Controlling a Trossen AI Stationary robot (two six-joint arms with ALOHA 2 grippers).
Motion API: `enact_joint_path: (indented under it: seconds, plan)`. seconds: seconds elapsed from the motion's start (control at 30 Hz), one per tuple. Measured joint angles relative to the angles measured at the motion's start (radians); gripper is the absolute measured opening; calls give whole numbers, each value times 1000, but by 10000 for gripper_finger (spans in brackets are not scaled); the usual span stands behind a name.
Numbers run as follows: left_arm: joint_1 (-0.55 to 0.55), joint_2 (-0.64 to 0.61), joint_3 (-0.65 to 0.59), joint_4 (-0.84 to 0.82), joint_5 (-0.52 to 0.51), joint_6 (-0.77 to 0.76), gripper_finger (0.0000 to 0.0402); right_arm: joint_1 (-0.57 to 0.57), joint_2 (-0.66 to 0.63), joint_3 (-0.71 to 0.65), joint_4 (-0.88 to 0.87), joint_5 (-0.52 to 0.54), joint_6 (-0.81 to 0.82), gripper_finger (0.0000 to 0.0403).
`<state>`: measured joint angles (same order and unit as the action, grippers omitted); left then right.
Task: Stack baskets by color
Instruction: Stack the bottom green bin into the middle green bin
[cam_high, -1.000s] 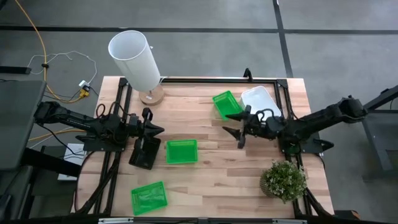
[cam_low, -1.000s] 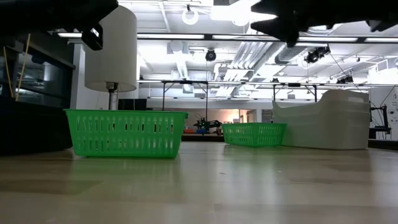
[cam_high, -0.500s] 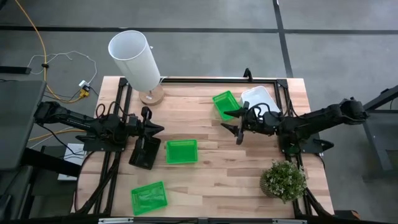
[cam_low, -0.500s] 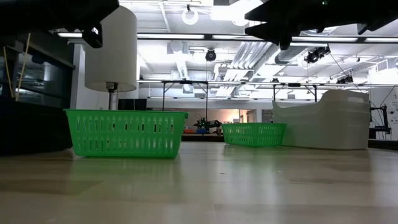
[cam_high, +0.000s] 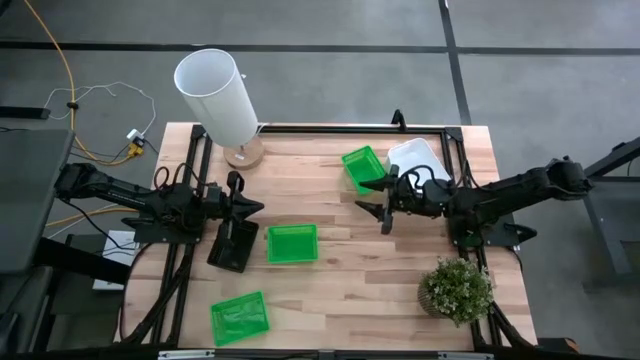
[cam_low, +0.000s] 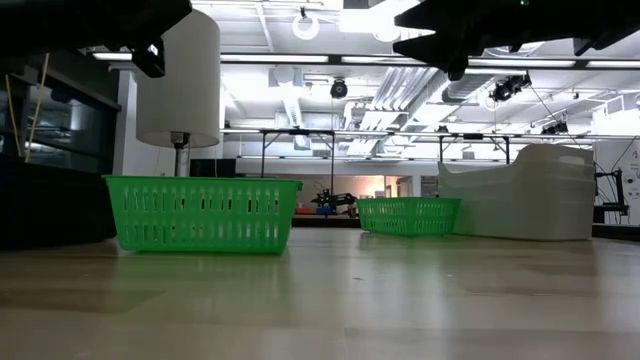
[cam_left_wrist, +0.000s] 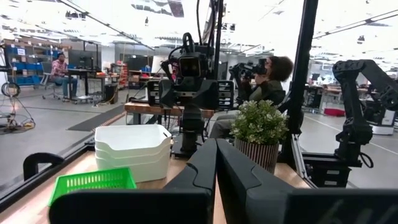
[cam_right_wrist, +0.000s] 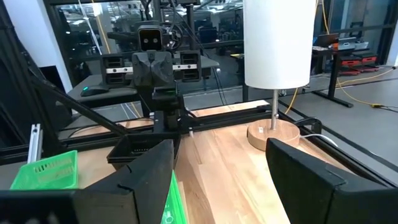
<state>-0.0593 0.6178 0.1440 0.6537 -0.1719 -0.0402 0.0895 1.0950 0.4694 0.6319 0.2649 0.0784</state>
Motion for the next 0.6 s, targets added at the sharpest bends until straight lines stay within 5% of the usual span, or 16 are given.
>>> enact_joint_path:
  seconds: [0.33,0.6]
  plan:
    - [-52,35,60,-2,52,19,8,0,0,0,0,0,0,242]
    - [-244,249,237,-129,-28,167,102,0,0,0,-6,0,0,243]
